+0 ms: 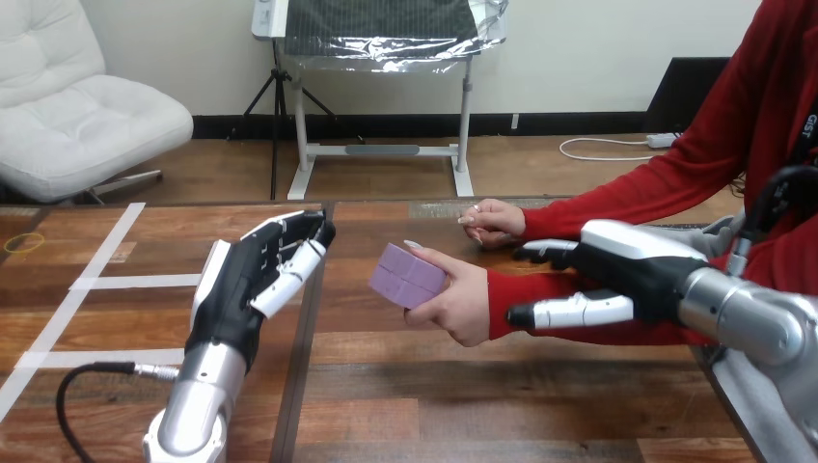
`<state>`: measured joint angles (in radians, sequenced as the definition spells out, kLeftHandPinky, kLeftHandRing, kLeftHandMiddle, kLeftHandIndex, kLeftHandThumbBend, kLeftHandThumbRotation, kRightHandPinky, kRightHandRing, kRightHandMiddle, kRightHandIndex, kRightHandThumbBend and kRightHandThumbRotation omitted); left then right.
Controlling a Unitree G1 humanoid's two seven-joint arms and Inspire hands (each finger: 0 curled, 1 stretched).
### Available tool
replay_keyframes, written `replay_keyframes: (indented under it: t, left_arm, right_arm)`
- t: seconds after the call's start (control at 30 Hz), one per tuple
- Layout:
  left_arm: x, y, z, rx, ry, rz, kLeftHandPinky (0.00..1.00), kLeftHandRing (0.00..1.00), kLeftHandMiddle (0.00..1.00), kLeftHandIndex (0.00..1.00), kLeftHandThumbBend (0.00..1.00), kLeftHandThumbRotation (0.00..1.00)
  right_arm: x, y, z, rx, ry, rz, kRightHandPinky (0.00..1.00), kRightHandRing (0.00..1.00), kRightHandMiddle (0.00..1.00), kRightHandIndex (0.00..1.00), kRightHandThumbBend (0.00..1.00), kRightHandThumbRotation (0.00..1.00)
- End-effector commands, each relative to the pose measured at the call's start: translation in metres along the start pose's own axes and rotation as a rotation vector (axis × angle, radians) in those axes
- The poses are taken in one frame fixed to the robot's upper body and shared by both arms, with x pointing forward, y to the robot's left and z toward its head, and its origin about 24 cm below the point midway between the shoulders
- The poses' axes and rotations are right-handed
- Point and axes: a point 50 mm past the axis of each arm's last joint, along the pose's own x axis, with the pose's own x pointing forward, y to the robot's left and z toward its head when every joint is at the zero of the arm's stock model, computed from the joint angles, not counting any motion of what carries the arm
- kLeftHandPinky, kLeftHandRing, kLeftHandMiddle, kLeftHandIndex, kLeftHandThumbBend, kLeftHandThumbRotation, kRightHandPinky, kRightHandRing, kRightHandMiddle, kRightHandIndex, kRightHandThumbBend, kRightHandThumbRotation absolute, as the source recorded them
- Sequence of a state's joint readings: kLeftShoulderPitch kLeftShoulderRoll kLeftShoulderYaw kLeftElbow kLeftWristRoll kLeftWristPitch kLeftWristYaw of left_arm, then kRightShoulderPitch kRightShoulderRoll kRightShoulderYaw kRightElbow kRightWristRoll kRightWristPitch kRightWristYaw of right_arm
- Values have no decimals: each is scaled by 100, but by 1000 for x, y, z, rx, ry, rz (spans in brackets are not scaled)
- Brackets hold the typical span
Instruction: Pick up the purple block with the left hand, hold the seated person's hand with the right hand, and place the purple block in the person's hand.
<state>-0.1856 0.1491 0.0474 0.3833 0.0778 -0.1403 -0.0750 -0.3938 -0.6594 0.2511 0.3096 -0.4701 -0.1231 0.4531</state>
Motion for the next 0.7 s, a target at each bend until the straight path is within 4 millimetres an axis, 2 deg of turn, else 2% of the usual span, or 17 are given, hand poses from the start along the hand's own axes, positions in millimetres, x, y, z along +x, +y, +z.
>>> replay_keyframes:
  t: [0.0,0.37,0.47,0.67]
  left_arm:
    - [0,-3,19,30,-113,-25,71,77,77,72,44,53]
    - [-15,-7,13,-12,-146,-33,70,75,74,69,45,49]
    - [-18,-7,12,-19,-157,-31,69,74,73,68,44,48]
    - [-21,-6,14,-16,-191,-32,67,72,72,67,40,46]
  right_arm:
    - [-3,-21,8,55,-43,-214,75,85,88,88,100,100]
    - [-10,-16,13,143,-115,-358,72,87,88,89,89,100]
    - [-12,-15,16,163,-143,-384,72,87,89,90,83,100]
    - [-19,-9,23,235,-207,-461,72,87,89,90,80,100]
